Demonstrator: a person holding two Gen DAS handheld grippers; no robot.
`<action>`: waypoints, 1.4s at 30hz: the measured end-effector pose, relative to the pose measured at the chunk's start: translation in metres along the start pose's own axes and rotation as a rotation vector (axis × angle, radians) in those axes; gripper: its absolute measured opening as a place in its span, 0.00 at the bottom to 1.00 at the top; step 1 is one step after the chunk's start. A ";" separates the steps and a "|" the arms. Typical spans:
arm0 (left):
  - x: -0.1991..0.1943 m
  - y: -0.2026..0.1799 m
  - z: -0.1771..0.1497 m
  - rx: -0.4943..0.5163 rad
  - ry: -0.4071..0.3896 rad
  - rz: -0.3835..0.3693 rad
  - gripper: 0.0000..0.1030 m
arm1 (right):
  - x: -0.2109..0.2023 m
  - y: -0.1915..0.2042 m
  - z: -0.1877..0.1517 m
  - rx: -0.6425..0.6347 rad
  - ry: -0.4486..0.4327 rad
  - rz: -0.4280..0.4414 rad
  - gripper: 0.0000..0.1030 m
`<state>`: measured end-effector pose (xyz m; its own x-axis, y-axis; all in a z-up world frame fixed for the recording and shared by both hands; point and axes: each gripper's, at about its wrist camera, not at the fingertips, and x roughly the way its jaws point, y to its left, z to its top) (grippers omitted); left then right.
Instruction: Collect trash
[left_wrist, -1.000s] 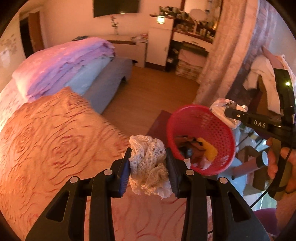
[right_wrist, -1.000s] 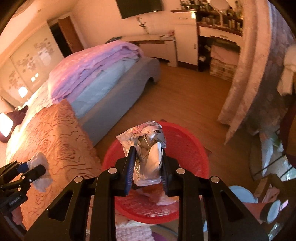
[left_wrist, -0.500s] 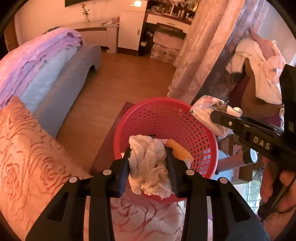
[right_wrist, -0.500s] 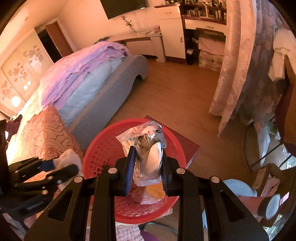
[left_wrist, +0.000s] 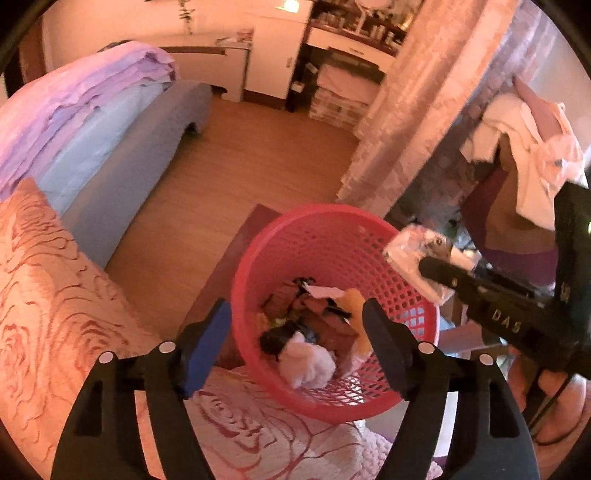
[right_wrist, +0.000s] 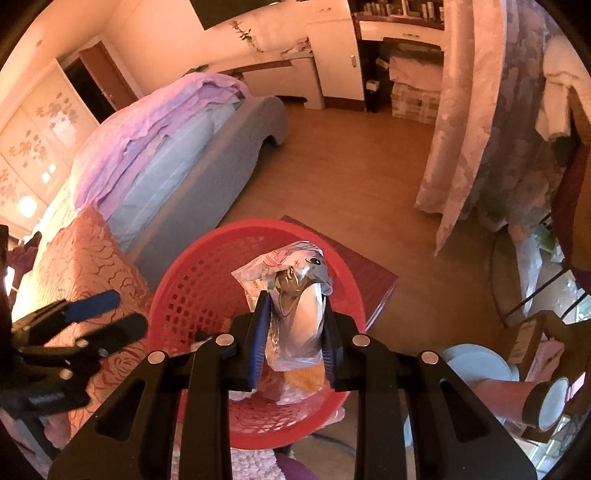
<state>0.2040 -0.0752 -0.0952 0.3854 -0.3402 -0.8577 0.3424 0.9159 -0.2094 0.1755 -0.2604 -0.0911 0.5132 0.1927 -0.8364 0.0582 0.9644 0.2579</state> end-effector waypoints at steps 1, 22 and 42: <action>-0.003 0.004 0.000 -0.009 -0.009 0.011 0.71 | 0.001 0.001 0.000 -0.004 0.004 0.004 0.26; -0.052 0.025 -0.016 -0.011 -0.117 0.157 0.79 | -0.038 0.025 -0.008 -0.039 -0.150 0.013 0.86; -0.122 0.019 -0.073 0.004 -0.262 0.311 0.84 | -0.099 0.066 -0.061 -0.108 -0.273 -0.071 0.93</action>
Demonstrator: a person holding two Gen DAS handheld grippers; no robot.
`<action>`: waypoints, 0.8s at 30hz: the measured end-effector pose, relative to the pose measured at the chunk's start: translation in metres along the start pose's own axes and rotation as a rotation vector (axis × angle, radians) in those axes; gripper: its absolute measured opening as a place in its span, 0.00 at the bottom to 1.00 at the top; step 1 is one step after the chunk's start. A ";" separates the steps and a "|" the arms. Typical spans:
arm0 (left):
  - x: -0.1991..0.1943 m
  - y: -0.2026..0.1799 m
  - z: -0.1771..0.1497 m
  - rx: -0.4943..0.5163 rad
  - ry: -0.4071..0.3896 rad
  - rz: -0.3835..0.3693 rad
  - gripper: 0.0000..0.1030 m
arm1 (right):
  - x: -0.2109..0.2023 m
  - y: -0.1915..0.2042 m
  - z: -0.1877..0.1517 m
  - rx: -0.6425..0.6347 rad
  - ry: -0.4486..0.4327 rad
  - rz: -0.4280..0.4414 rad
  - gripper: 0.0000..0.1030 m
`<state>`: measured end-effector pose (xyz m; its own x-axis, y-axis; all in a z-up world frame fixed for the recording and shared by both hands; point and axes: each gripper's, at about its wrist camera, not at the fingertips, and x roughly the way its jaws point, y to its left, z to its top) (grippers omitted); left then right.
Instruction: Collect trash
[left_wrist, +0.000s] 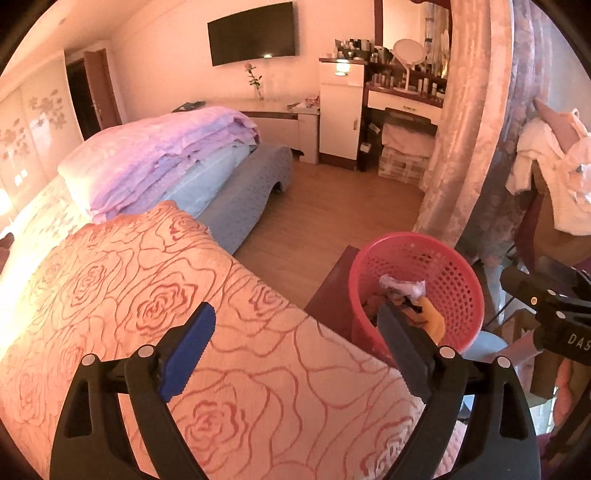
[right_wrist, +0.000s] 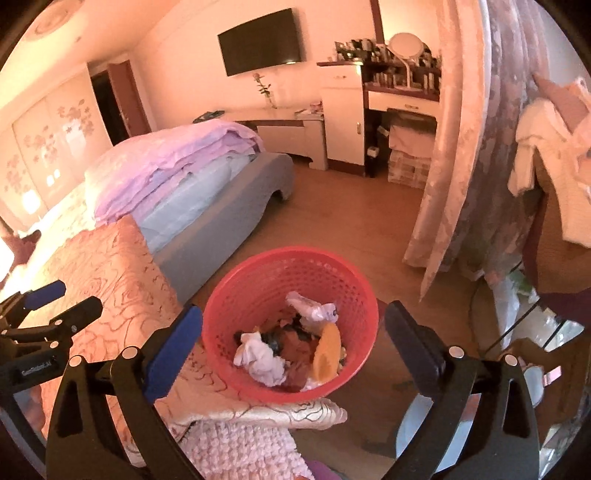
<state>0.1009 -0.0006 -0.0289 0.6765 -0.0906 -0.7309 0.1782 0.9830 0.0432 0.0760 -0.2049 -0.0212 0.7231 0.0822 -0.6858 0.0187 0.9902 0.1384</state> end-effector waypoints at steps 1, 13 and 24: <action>-0.002 0.001 -0.002 -0.001 -0.003 0.000 0.84 | -0.003 0.003 -0.002 -0.003 -0.004 0.000 0.93; -0.027 0.013 -0.019 -0.048 -0.048 0.012 0.86 | -0.022 0.018 -0.011 -0.009 -0.027 0.009 0.93; -0.028 0.009 -0.025 -0.055 -0.043 0.018 0.88 | -0.023 0.021 -0.014 -0.009 -0.012 0.024 0.93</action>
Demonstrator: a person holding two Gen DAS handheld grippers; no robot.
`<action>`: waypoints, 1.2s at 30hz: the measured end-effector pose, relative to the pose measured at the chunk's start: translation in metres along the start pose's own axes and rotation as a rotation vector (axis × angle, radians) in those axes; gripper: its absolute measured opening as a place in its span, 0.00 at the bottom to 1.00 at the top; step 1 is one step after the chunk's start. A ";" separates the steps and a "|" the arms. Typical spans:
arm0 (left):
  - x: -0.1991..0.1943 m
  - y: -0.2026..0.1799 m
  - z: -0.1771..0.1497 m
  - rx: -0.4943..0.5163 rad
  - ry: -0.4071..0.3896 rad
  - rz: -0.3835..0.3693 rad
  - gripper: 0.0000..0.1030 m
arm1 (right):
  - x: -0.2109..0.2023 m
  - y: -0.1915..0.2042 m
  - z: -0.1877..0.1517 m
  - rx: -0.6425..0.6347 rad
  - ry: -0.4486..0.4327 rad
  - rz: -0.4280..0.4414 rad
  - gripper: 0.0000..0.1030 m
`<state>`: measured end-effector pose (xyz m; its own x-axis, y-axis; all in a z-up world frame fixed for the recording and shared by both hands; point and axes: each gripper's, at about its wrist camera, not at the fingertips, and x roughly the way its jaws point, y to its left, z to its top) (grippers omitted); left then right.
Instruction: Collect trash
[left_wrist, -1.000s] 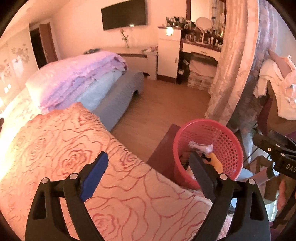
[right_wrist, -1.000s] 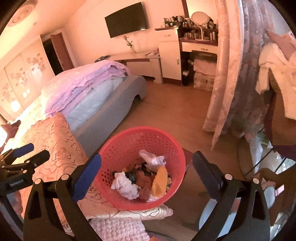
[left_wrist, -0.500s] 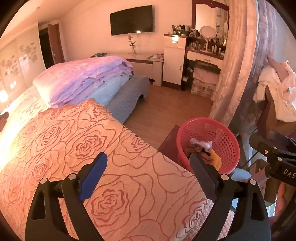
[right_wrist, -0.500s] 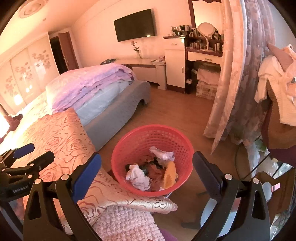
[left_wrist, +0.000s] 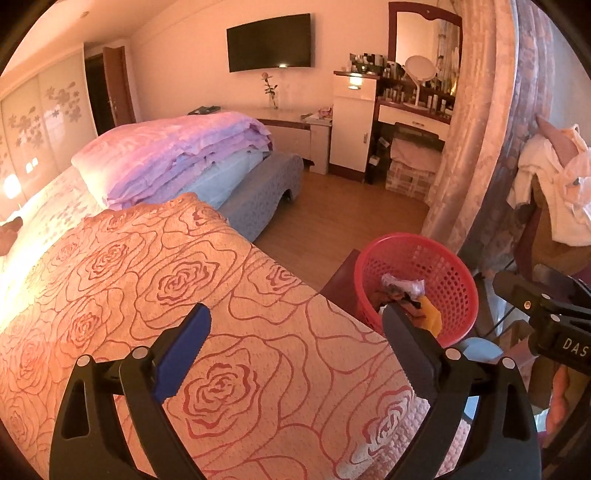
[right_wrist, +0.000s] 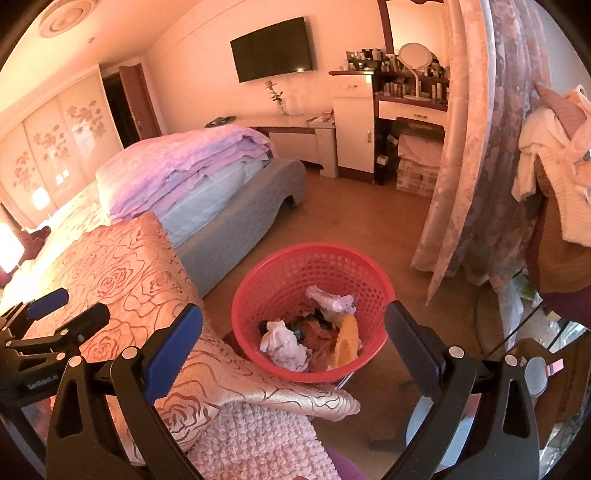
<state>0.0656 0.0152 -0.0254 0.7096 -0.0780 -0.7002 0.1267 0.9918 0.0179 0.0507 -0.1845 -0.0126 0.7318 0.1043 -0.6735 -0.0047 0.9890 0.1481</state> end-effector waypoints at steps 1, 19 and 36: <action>0.001 0.000 0.000 0.001 0.001 0.001 0.88 | 0.001 0.000 0.000 0.000 0.002 0.001 0.93; 0.005 0.001 -0.002 -0.006 0.011 0.003 0.88 | 0.009 -0.001 -0.003 0.001 0.023 0.004 0.93; 0.005 0.001 -0.005 -0.019 0.003 0.006 0.88 | 0.010 -0.004 -0.006 0.008 0.030 0.005 0.93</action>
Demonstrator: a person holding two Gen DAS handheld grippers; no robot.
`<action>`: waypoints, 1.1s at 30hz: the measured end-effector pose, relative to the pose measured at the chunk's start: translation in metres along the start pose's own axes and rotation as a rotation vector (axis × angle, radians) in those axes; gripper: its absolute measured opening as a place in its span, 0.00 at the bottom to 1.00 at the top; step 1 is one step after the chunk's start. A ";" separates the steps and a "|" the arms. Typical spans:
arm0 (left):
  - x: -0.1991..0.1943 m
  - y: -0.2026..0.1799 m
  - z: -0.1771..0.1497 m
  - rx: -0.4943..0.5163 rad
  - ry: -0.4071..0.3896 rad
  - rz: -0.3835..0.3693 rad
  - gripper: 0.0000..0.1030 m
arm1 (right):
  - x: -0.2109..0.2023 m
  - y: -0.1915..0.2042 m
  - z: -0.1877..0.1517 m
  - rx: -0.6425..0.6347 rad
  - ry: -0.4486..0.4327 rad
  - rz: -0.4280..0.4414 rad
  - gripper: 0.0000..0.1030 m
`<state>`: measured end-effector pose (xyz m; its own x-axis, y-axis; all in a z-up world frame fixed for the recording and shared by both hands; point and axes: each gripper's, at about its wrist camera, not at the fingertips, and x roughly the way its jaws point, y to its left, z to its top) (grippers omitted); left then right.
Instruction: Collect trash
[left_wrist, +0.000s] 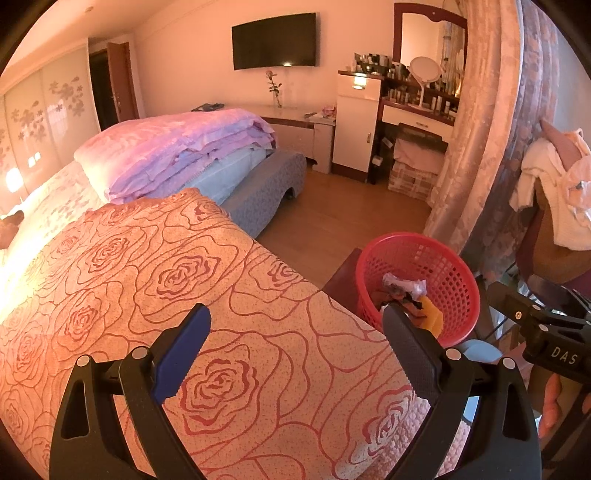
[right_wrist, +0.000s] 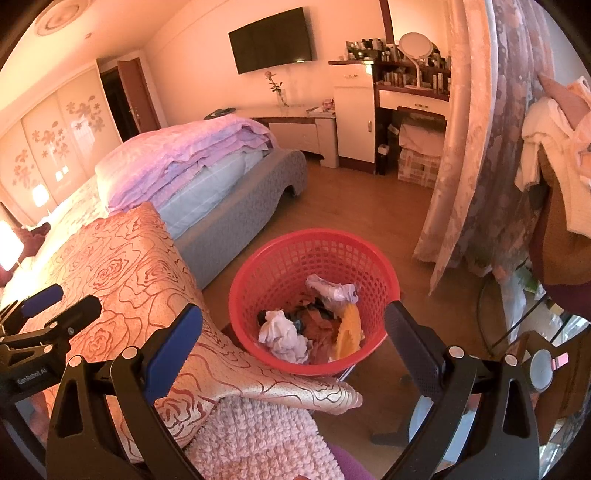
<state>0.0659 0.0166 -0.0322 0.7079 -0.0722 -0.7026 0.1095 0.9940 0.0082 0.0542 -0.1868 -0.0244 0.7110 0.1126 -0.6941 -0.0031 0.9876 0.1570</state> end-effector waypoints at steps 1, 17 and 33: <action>0.000 0.000 0.000 0.001 0.001 0.001 0.88 | 0.000 0.000 -0.001 0.001 0.000 0.000 0.93; 0.001 -0.003 -0.001 0.010 0.009 -0.003 0.89 | 0.003 -0.002 -0.005 0.006 0.008 -0.001 0.93; 0.000 -0.007 -0.006 0.026 -0.001 0.005 0.89 | 0.005 -0.003 -0.009 0.010 0.016 -0.001 0.93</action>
<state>0.0616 0.0102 -0.0365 0.7091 -0.0670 -0.7019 0.1236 0.9919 0.0302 0.0518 -0.1880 -0.0348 0.6997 0.1133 -0.7054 0.0049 0.9866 0.1633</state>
